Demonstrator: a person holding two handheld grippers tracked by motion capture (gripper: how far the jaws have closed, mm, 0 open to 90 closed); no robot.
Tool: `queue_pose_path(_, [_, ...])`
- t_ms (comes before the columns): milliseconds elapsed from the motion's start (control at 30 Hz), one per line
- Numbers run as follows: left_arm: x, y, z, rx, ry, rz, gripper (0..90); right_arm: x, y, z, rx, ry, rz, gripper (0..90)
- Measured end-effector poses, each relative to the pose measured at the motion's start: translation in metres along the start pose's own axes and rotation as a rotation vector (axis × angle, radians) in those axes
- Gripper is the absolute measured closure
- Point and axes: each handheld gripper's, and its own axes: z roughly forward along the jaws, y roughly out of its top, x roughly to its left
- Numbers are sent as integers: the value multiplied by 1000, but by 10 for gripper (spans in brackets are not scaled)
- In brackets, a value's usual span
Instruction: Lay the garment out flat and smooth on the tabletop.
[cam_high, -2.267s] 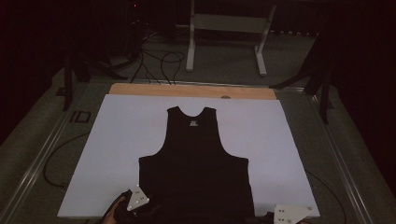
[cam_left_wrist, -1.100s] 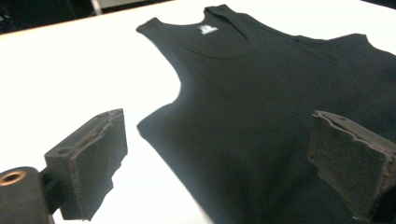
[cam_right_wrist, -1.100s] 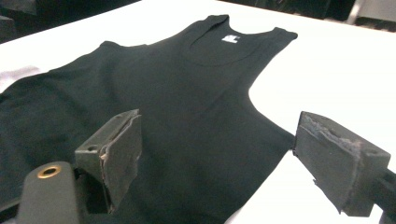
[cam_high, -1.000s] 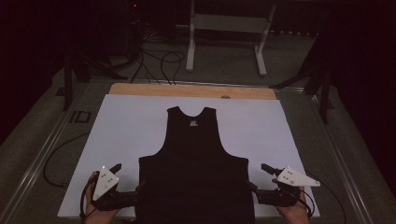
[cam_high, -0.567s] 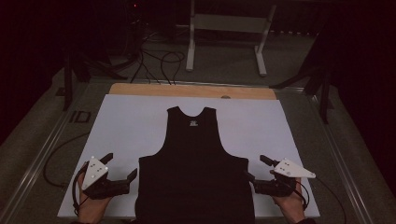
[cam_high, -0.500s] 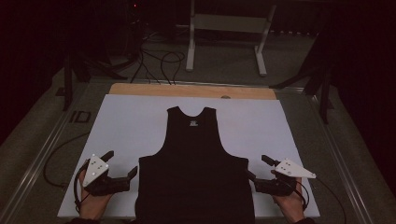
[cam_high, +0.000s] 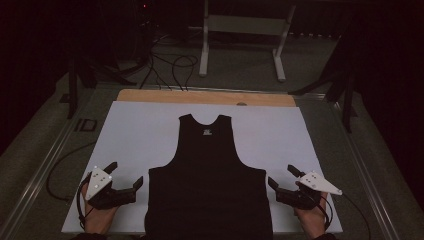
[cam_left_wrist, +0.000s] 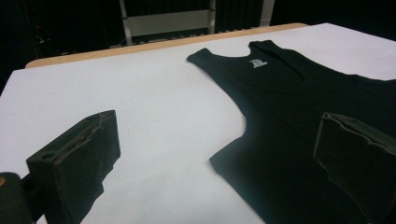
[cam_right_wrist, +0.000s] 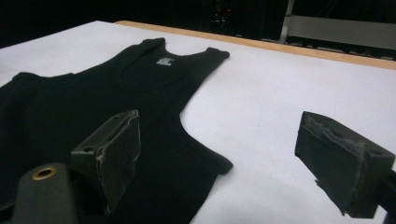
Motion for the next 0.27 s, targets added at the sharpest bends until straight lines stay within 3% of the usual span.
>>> queue_pose_path(267, [-1,-1,1,15,8,10,8,2,-1,1,6,5,-14,138])
